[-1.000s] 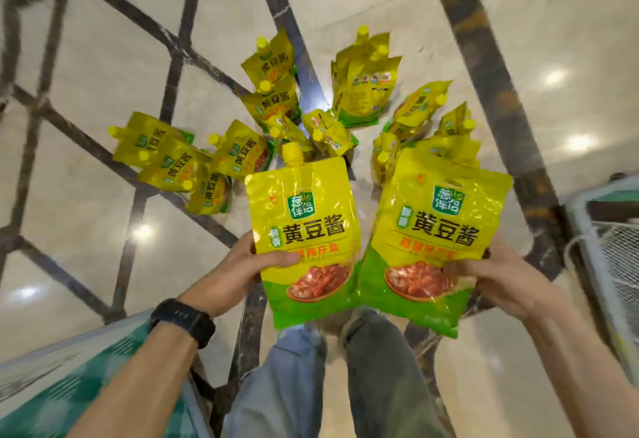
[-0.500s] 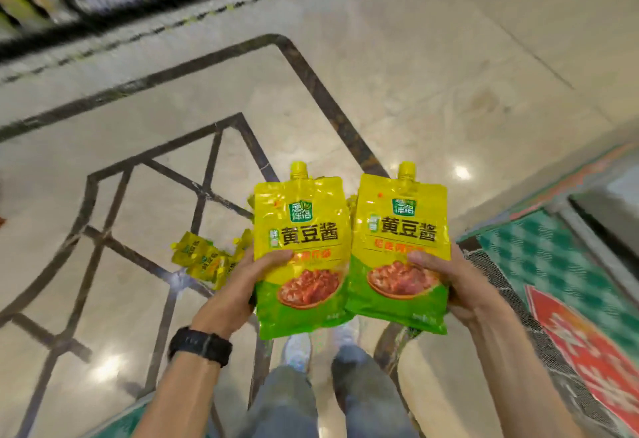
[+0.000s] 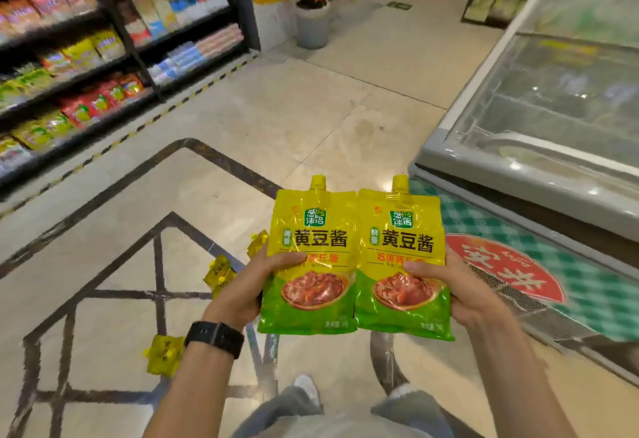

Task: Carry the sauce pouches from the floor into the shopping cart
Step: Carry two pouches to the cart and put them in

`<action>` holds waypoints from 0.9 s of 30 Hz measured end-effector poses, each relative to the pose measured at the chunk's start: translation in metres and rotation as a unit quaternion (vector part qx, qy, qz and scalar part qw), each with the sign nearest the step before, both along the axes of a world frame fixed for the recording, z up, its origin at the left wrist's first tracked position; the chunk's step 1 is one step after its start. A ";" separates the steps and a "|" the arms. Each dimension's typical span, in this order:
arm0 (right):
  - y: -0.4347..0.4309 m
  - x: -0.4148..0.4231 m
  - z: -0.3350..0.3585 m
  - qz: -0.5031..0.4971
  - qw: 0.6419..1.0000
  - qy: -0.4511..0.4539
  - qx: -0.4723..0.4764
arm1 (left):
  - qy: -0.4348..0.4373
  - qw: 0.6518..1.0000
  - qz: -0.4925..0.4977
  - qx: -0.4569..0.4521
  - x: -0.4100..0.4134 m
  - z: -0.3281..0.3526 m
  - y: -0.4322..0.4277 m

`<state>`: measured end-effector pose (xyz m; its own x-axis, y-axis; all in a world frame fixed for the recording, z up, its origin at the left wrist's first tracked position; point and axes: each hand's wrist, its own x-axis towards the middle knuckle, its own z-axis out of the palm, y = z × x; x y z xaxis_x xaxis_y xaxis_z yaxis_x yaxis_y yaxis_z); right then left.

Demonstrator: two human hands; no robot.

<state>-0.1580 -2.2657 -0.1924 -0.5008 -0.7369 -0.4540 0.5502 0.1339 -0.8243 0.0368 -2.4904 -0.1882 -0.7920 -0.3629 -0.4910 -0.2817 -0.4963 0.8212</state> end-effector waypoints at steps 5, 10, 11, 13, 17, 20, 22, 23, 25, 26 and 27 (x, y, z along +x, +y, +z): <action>0.117 -0.020 -0.006 -0.126 0.992 -0.016 -0.010 | -0.033 0.993 -0.115 0.000 -0.080 0.004 0.076; 0.254 -0.040 -0.015 -0.244 0.969 -0.020 -0.025 | -0.038 0.969 -0.242 -0.006 -0.171 0.008 0.188; 0.281 -0.041 -0.016 -0.265 0.964 -0.019 -0.027 | -0.043 0.964 -0.264 -0.003 -0.186 0.007 0.211; 0.333 -0.043 -0.018 -0.311 0.950 -0.013 -0.027 | -0.050 0.950 -0.309 0.006 -0.215 0.005 0.259; 0.426 -0.042 -0.017 -0.409 0.912 0.010 -0.035 | -0.041 0.909 -0.415 -0.006 -0.274 0.000 0.353; 0.483 -0.037 -0.018 -0.480 0.876 0.021 -0.040 | -0.030 0.867 -0.498 -0.010 -0.312 0.000 0.420; 0.517 -0.034 -0.019 -0.525 0.850 0.024 -0.027 | -0.027 0.837 -0.547 -0.003 -0.335 -0.001 0.464; 0.534 -0.034 -0.019 -0.545 0.838 0.024 -0.016 | -0.024 0.822 -0.568 0.004 -0.347 -0.002 0.486; 0.567 -0.038 -0.020 -0.581 0.814 0.017 -0.001 | -0.032 0.802 -0.597 0.011 -0.373 -0.006 0.531; 0.582 -0.041 -0.021 -0.597 0.802 0.012 0.002 | -0.039 0.793 -0.608 0.008 -0.386 -0.009 0.553; 0.598 -0.045 -0.023 -0.612 0.791 0.005 0.004 | -0.043 0.782 -0.622 0.007 -0.400 -0.013 0.575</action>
